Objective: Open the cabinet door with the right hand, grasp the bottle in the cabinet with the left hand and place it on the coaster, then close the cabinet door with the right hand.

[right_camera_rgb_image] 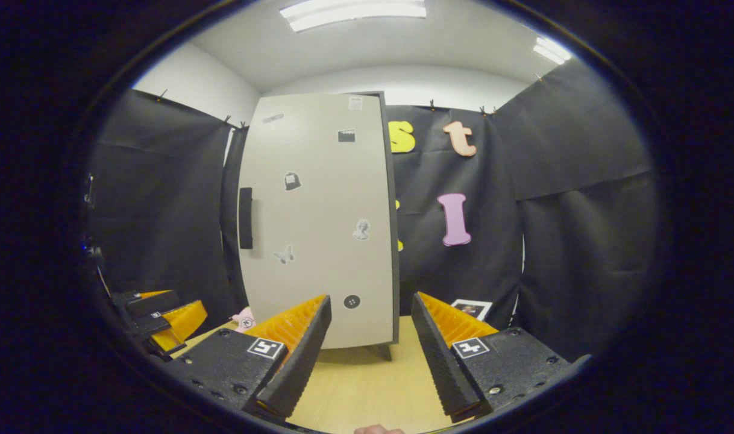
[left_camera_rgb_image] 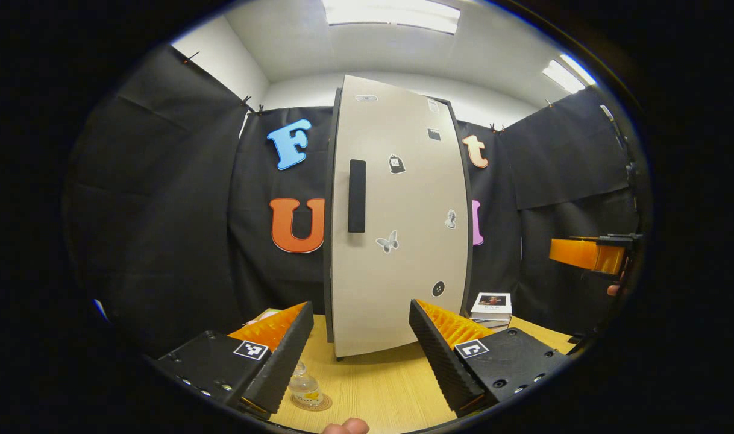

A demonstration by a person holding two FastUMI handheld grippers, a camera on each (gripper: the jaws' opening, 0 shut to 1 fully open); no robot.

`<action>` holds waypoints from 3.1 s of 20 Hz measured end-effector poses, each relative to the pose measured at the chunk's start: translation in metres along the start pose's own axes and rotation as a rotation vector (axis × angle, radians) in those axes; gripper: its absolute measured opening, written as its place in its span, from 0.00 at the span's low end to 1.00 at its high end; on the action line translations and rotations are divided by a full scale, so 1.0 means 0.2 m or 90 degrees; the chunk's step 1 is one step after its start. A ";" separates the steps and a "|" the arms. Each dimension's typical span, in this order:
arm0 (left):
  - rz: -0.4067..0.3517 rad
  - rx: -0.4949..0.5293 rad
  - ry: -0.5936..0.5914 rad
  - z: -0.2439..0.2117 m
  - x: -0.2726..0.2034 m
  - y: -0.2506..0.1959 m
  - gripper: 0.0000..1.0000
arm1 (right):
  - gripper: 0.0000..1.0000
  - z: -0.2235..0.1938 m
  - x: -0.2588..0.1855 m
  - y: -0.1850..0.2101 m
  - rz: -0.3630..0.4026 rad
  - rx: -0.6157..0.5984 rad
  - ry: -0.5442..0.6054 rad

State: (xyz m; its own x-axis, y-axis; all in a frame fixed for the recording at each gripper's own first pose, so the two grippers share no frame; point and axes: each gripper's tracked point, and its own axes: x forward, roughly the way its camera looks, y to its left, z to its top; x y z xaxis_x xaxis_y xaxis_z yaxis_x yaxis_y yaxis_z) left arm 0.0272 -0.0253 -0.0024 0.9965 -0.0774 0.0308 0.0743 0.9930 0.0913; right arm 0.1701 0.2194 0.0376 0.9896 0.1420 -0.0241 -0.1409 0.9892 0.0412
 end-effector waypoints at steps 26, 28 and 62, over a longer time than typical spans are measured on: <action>-0.001 -0.002 -0.004 0.00 -0.07 0.00 0.96 | 0.85 -0.05 -0.15 -0.14 -0.054 0.028 0.001; -0.002 -0.001 -0.003 0.00 -0.08 -0.01 0.96 | 0.86 -0.05 -0.15 -0.14 -0.052 0.026 0.000; -0.011 -0.001 -0.024 0.11 -0.08 -0.02 0.96 | 0.86 0.00 -0.16 -0.07 -0.043 0.009 -0.029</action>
State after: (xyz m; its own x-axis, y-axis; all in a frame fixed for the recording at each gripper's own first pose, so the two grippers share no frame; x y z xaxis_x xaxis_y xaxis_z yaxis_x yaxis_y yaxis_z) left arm 0.0101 -0.0293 0.0194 0.9930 -0.0972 0.0671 0.0909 0.9917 0.0912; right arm 0.1395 0.2014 0.0370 0.9972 0.0730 0.0188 -0.0739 0.9958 0.0547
